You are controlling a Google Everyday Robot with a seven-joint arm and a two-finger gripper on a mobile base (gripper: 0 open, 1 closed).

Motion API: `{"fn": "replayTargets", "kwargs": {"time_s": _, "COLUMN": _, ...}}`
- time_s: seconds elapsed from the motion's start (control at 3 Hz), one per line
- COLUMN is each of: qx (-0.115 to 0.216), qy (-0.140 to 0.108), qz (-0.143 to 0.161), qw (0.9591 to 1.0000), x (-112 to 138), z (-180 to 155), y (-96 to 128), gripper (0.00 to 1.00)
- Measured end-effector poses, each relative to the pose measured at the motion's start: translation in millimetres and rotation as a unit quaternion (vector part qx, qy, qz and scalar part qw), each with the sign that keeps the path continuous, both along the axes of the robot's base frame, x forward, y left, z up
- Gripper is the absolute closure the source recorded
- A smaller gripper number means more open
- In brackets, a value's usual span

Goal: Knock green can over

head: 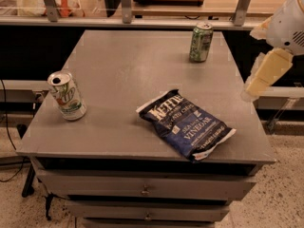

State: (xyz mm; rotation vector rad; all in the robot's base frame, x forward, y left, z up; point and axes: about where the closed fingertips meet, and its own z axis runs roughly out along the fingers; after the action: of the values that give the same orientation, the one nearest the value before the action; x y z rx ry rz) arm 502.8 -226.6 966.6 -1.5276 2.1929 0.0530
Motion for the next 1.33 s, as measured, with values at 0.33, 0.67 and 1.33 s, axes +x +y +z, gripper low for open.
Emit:
{"fn": "replayTargets", "kwargs": {"time_s": 0.33, "qx": 0.046, "qy": -0.006, "qz": -0.009, "qw": 0.9989, "x": 36.4, "z": -16.3, "y": -1.1, "gripper": 0.0}}
{"fn": "replayTargets", "kwargs": {"time_s": 0.67, "qx": 0.048, "qy": -0.003, "qz": -0.008, "qw": 0.9988, "x": 38.6, "z": -19.9, "y": 0.3, "gripper": 0.0}}
{"fn": "replayTargets", "kwargs": {"time_s": 1.33, "qx": 0.136, "qy": -0.04, "qz": -0.01, "qw": 0.9899, "x": 54.3, "z": -12.7, "y": 2.3, "gripper": 0.0}}
